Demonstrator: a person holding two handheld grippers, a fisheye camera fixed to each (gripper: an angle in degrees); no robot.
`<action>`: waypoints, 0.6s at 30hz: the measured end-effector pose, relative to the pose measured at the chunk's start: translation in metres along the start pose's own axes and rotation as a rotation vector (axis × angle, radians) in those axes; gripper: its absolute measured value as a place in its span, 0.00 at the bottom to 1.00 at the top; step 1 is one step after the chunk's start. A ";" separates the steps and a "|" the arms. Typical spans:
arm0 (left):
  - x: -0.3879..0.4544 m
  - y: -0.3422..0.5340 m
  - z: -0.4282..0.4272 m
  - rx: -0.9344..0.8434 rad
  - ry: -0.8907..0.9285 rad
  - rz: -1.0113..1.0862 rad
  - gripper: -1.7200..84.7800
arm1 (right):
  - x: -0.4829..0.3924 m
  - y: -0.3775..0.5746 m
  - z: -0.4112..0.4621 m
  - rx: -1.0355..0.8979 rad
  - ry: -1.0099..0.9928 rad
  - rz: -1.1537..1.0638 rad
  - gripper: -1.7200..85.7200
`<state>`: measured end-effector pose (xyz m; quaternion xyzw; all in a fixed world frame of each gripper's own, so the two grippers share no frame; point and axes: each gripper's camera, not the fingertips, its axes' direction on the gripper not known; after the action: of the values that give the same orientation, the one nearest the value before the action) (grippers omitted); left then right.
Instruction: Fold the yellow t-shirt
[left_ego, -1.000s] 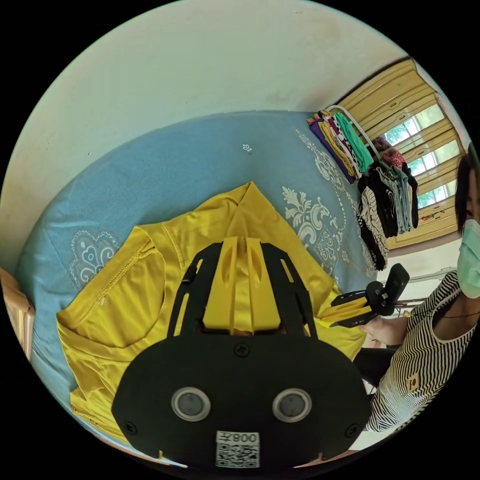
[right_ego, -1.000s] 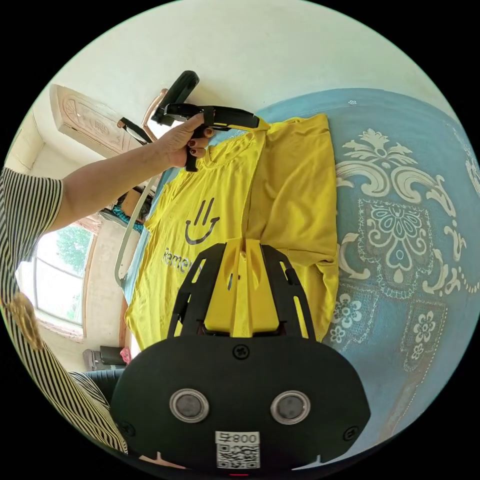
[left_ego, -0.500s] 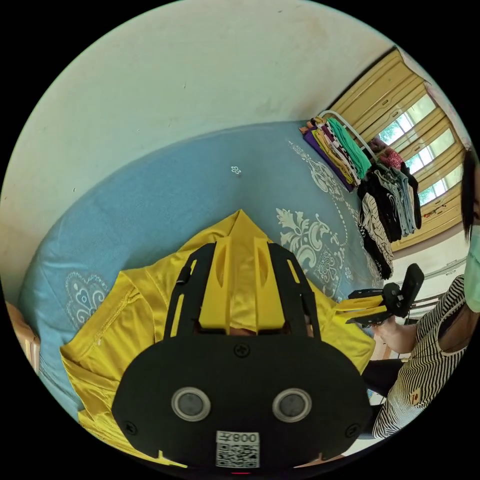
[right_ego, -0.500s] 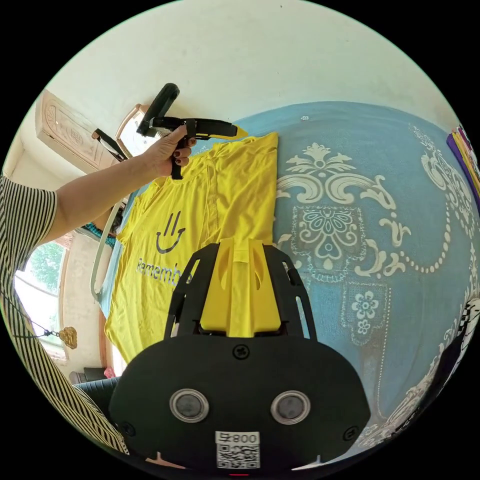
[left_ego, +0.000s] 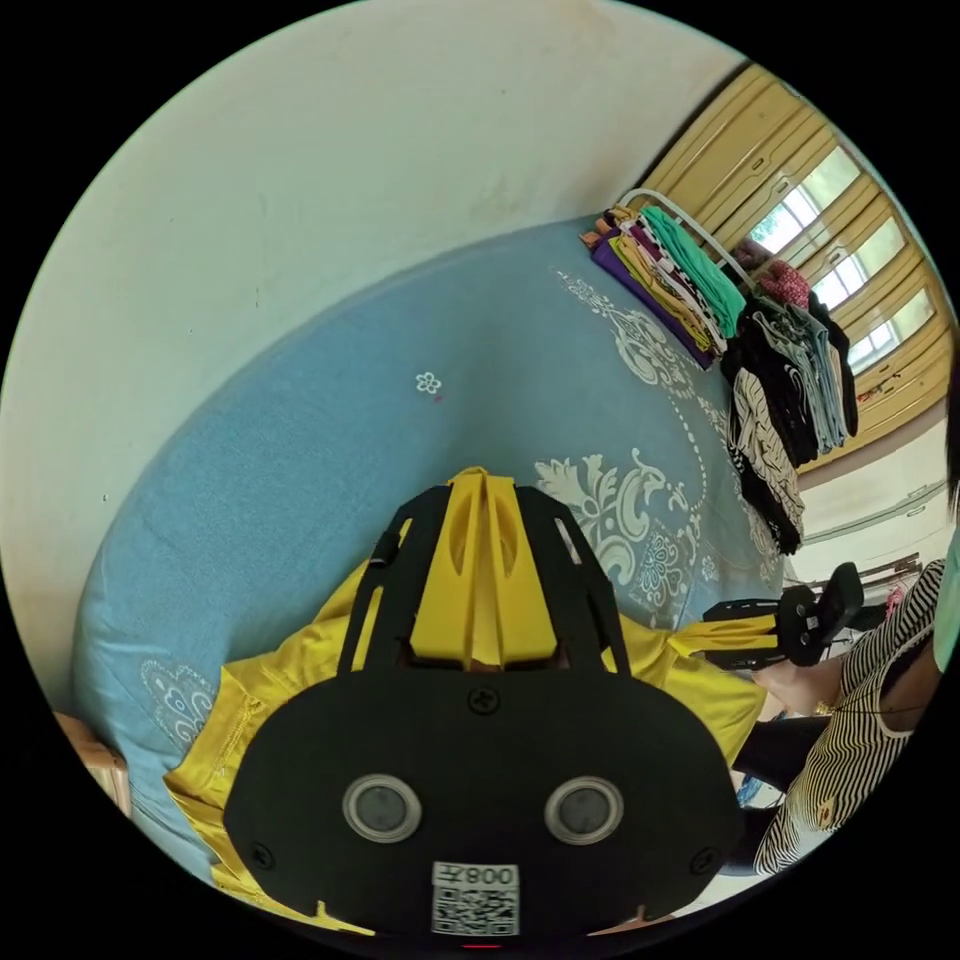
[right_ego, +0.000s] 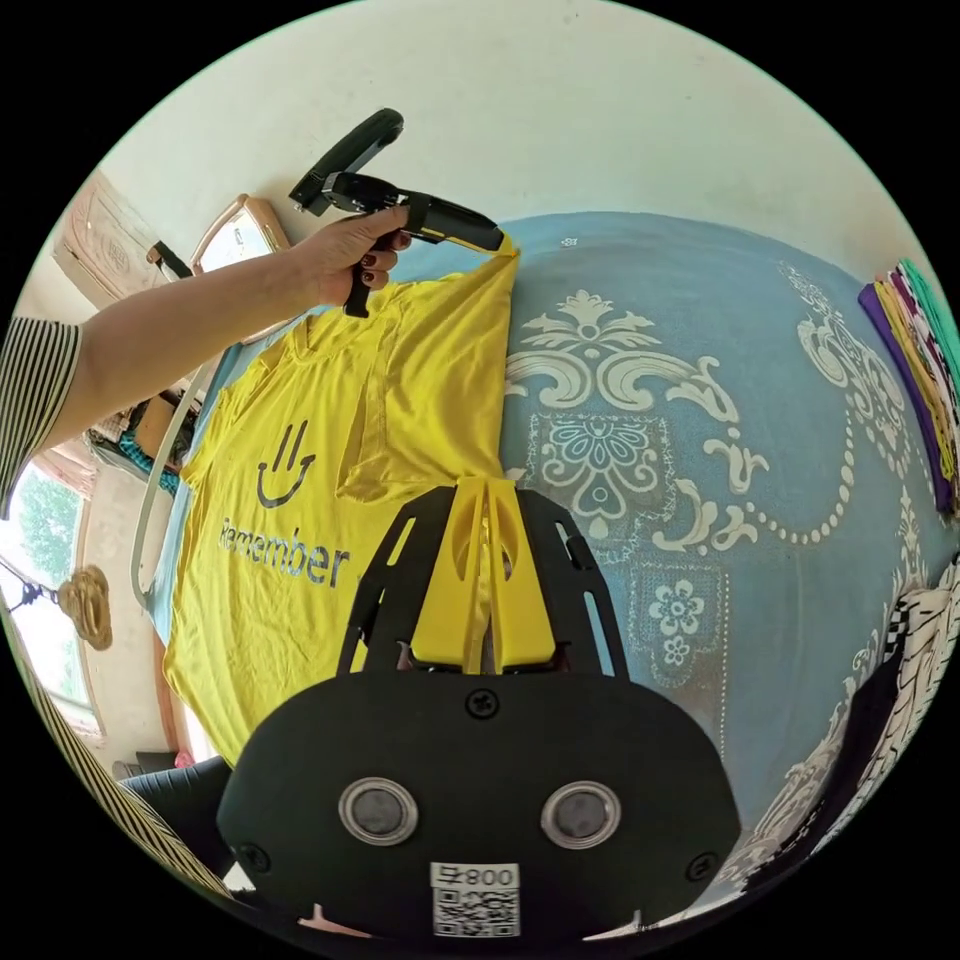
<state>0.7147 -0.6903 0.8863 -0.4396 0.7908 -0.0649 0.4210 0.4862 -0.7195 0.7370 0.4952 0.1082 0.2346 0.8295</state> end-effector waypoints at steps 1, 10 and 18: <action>0.003 0.000 -0.002 0.011 0.002 0.007 0.03 | 0.001 0.000 -0.002 0.006 -0.001 0.008 0.02; 0.011 0.038 -0.016 0.030 -0.045 -0.039 0.04 | 0.000 0.002 -0.018 0.031 -0.063 0.065 0.02; 0.046 0.122 -0.074 0.151 0.097 -0.062 0.03 | -0.013 -0.013 -0.038 0.042 -0.126 0.049 0.02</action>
<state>0.5711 -0.6708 0.8478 -0.4272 0.7889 -0.1587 0.4122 0.4624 -0.7016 0.7066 0.5289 0.0483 0.2210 0.8180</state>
